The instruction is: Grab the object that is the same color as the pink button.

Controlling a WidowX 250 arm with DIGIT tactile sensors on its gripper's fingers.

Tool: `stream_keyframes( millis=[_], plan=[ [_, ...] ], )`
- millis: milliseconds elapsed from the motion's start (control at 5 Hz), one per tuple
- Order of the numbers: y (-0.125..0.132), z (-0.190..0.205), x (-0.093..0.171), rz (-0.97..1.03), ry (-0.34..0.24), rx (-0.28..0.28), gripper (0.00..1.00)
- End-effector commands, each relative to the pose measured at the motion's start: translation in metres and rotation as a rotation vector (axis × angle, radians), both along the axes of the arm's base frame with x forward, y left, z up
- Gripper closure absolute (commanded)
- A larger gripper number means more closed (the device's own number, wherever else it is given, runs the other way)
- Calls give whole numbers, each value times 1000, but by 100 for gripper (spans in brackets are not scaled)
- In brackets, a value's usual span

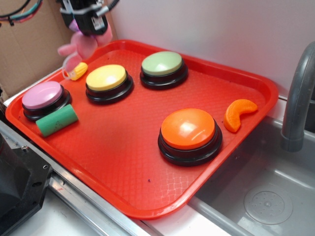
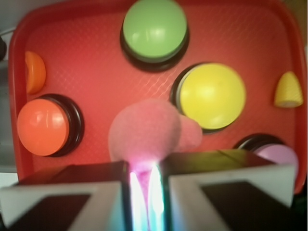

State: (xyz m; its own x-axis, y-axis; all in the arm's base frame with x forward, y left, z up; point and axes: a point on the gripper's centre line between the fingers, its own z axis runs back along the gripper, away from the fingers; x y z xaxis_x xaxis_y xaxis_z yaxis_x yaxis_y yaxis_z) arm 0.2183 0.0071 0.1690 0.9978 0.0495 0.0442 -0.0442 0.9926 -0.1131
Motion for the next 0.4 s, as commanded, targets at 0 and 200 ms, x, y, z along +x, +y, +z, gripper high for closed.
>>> stream_keyframes(
  millis=[0,200],
  plan=[
    [18,27,12,34,-116,46,100],
    [25,27,13,43,-94,58,100]
  ],
)
